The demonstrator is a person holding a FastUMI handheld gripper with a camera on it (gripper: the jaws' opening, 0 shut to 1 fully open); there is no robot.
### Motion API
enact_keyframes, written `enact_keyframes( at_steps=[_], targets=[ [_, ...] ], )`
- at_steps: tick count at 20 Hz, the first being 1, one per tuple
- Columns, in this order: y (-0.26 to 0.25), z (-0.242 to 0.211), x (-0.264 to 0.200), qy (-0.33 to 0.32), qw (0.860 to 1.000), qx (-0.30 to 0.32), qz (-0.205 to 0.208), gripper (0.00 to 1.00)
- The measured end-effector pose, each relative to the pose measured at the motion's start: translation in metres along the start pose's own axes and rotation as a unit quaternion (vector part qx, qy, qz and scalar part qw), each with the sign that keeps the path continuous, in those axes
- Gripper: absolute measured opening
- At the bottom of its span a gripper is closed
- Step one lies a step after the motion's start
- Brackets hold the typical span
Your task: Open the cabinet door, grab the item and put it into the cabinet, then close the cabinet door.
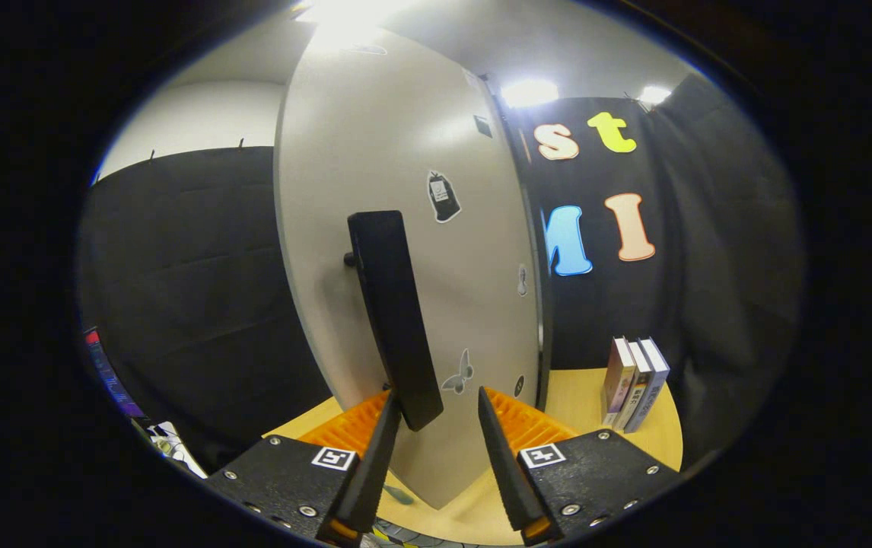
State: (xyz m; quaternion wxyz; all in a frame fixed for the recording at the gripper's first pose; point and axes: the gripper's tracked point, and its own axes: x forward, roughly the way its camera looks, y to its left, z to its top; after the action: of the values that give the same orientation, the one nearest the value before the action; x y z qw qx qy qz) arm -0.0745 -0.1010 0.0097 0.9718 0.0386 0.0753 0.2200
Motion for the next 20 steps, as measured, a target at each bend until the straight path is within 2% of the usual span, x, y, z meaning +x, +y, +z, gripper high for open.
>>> enact_keyframes(
  at_steps=[5, 8, 15, 18, 20],
  targets=[
    [-0.022, 0.005, -0.017, -0.022, 0.998, -0.03, -0.053, 0.91],
    [-0.037, 0.006, -0.025, -0.033, 0.996, -0.017, -0.079, 0.95],
    [-0.069, 0.004, -0.041, -0.051, 0.99, 0.021, -0.128, 0.94],
    [-0.067, 0.004, -0.042, -0.062, 0.988, 0.02, -0.14, 0.95],
    [-0.072, 0.007, -0.045, -0.077, 0.983, 0.0, -0.165, 0.95]
  ],
)
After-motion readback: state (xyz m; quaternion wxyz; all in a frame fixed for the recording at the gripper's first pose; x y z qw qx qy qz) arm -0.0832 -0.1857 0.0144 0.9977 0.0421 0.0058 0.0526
